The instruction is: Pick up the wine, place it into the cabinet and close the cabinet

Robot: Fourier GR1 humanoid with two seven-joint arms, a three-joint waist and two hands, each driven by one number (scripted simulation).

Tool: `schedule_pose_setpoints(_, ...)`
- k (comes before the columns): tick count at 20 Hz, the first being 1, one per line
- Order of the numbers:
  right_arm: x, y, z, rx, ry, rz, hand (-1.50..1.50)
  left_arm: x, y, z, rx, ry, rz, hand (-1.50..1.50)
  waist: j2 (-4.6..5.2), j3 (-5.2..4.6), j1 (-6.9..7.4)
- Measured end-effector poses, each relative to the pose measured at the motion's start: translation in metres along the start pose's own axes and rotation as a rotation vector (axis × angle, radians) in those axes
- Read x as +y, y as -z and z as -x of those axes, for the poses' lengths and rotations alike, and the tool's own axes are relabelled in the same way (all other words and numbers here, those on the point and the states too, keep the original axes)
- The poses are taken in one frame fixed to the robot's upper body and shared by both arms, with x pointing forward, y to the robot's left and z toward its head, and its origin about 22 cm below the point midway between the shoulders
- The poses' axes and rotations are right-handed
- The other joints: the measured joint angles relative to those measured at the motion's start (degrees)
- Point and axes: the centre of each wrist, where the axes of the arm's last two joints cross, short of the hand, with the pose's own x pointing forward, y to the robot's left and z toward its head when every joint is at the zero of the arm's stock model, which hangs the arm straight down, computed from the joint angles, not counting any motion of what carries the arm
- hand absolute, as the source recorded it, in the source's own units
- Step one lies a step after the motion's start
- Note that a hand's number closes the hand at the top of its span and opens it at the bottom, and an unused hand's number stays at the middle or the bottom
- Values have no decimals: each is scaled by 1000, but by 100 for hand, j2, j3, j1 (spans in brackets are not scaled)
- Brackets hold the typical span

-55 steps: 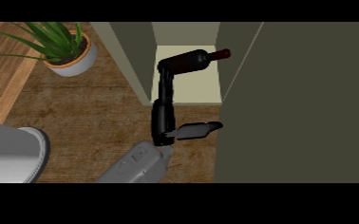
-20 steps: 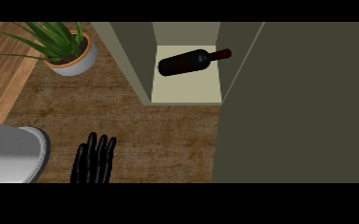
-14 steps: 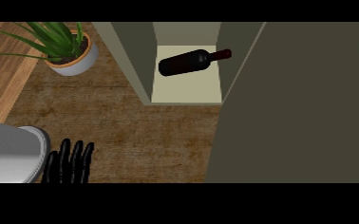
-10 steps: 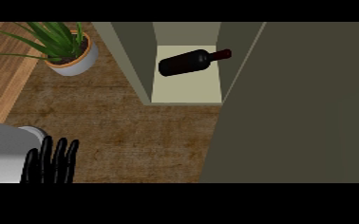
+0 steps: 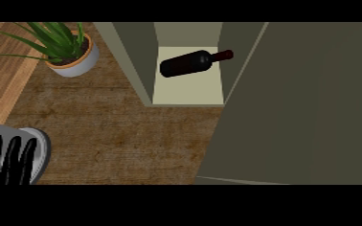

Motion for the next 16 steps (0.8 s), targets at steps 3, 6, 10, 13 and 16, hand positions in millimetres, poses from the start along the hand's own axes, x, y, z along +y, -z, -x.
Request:
schedule_pose_setpoints(3, 10, 7, -2, -4, 21, -13, 150, 13, 3, -3, 7, 11, -1, -150, -6, -2, -7)
schedule_pose_setpoints(6, 22, 12, -5, -3, 29, -2, 150, 25, 5, -7, 9, 15, 0, -150, -16, -5, -7)
schedule_pose_setpoints(10, 33, 16, -9, -18, -13, 79, 150, 34, 10, -12, 8, 18, 9, -150, -18, -6, -8)
schedule_pose_setpoints(13, 37, 19, -11, -39, -49, 137, 150, 41, 15, -15, 10, 18, 14, -150, -13, -6, -9)
schedule_pose_setpoints(16, 41, 23, -13, -61, -97, 170, 150, 46, 18, -16, 16, 6, 16, -150, -11, -9, 17)
